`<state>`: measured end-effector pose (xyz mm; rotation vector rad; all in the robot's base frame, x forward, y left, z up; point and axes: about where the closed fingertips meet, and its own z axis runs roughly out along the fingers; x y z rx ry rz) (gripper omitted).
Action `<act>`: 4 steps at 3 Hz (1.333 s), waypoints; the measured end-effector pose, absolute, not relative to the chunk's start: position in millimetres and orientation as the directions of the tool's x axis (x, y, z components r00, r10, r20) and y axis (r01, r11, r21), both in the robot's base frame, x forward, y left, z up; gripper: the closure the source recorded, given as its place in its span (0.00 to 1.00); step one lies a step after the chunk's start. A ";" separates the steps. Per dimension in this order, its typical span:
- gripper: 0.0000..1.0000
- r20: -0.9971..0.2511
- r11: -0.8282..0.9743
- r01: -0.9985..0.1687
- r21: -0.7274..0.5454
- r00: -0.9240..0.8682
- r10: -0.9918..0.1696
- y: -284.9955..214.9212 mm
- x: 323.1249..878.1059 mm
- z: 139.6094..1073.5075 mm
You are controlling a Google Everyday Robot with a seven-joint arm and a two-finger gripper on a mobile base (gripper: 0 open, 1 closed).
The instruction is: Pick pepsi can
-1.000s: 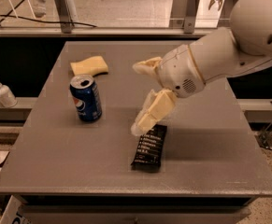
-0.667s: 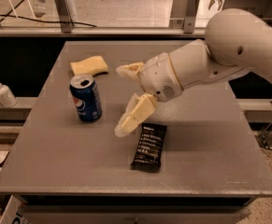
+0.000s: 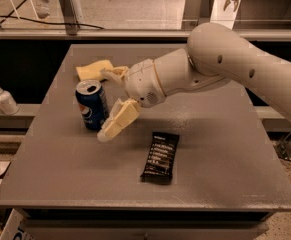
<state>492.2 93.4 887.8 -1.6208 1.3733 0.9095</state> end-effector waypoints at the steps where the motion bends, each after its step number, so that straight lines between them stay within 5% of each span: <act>1: 0.00 -0.909 -0.113 -0.984 -0.139 0.172 -0.381 123.0 505.3 856.1; 2: 0.00 -0.909 -0.114 -0.984 -0.139 0.172 -0.380 123.4 505.5 855.7; 4: 0.41 -0.942 -0.065 -0.995 -0.074 0.091 -0.323 95.5 515.9 862.7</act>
Offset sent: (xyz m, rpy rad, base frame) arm 0.0179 0.0297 -0.0371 0.0275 -0.0110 0.0292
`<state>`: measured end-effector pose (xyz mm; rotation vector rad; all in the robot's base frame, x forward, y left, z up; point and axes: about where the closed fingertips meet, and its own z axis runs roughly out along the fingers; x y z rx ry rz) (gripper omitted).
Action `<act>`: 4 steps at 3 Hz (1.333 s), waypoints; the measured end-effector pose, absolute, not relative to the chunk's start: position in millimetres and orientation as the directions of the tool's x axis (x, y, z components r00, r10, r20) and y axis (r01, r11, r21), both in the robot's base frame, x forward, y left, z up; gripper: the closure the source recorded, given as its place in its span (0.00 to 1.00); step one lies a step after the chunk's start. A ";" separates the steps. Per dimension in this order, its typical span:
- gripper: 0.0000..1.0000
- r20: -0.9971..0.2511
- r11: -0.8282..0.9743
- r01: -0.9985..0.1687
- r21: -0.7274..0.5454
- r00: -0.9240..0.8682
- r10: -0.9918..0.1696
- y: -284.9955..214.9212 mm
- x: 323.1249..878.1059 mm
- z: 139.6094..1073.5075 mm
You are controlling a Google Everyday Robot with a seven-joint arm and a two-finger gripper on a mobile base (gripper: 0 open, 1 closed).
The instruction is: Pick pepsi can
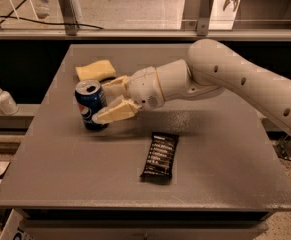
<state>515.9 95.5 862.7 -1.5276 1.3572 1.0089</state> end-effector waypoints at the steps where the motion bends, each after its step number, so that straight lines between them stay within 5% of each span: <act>1: 0.64 -0.951 -0.068 -0.997 -0.047 0.066 -0.302 91.5 514.1 865.1; 2: 0.88 -0.954 -0.080 -0.996 -0.025 0.047 -0.295 92.6 510.8 867.3; 3: 1.00 -0.957 -0.078 -0.997 -0.009 0.032 -0.289 90.8 511.7 879.2; 4: 1.00 -0.972 -0.039 -0.999 0.020 -0.010 -0.234 71.0 524.0 910.4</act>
Offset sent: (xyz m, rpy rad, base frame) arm -0.0068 -0.0059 0.0067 0.0351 0.0795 0.0212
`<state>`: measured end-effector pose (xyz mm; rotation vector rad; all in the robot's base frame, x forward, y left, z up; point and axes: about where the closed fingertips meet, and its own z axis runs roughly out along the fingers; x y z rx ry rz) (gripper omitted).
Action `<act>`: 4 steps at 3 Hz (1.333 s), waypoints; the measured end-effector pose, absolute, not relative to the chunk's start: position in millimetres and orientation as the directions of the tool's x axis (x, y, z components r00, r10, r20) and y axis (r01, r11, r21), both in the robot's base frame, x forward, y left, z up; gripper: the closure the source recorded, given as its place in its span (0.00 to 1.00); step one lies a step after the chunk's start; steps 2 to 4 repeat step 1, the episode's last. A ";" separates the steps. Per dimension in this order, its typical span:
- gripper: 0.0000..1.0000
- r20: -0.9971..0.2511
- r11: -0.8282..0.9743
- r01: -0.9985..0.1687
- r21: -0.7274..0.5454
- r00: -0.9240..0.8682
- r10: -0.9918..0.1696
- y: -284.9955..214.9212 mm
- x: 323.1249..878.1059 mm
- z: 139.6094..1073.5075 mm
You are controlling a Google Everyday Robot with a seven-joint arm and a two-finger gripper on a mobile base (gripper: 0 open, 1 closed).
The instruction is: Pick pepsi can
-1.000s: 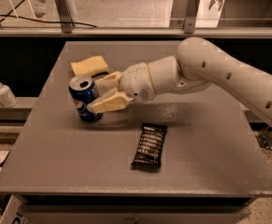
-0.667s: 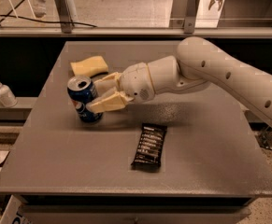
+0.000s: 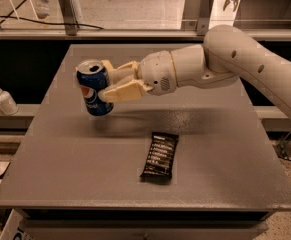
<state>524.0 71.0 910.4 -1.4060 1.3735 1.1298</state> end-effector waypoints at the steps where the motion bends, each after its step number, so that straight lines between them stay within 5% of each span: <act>1: 1.00 -0.972 -0.039 -0.999 0.020 -0.010 -0.234 71.1 524.0 910.4; 4: 1.00 -0.972 -0.039 -0.999 0.020 -0.010 -0.234 71.1 524.0 910.4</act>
Offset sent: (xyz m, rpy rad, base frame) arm 0.0000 0.0000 0.0000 0.0000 0.0000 0.0000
